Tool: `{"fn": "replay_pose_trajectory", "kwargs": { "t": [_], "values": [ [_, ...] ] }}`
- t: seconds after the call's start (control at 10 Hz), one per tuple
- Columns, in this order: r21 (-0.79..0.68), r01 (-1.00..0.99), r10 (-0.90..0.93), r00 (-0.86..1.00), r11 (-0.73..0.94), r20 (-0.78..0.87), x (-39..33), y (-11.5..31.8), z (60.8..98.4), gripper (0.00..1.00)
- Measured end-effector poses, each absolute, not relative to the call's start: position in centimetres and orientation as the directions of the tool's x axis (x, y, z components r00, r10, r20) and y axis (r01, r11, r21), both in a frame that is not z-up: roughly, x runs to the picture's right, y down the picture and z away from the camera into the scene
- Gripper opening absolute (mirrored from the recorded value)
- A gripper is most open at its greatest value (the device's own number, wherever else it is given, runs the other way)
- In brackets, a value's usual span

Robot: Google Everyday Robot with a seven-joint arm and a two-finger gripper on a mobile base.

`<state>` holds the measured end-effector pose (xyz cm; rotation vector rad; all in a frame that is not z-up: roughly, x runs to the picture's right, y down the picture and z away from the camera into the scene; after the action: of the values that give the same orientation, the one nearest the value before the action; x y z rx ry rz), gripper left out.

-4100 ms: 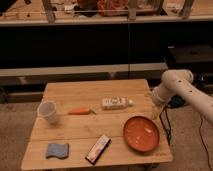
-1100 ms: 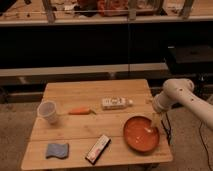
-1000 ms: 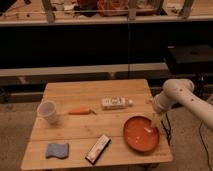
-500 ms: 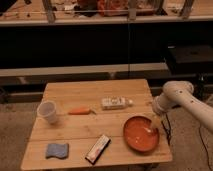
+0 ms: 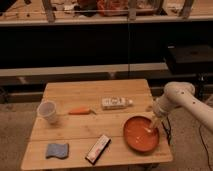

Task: Push the ceramic bowl across the table

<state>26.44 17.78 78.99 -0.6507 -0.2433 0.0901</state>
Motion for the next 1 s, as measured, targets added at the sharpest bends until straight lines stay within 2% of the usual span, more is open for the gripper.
{"fn": "replay_pose_trajectory", "kwargs": {
  "t": [0.2, 0.4, 1.0],
  "values": [
    [-0.575, -0.009, 0.121, 0.980, 0.818, 0.156, 25.9, 19.5, 77.8, 0.16],
    [-0.540, 0.013, 0.074, 0.987, 0.842, 0.140, 25.0, 20.8, 77.2, 0.01],
    [-0.572, 0.024, 0.026, 0.996, 0.820, 0.080, 21.1, 23.5, 79.7, 0.00]
  ]
}}
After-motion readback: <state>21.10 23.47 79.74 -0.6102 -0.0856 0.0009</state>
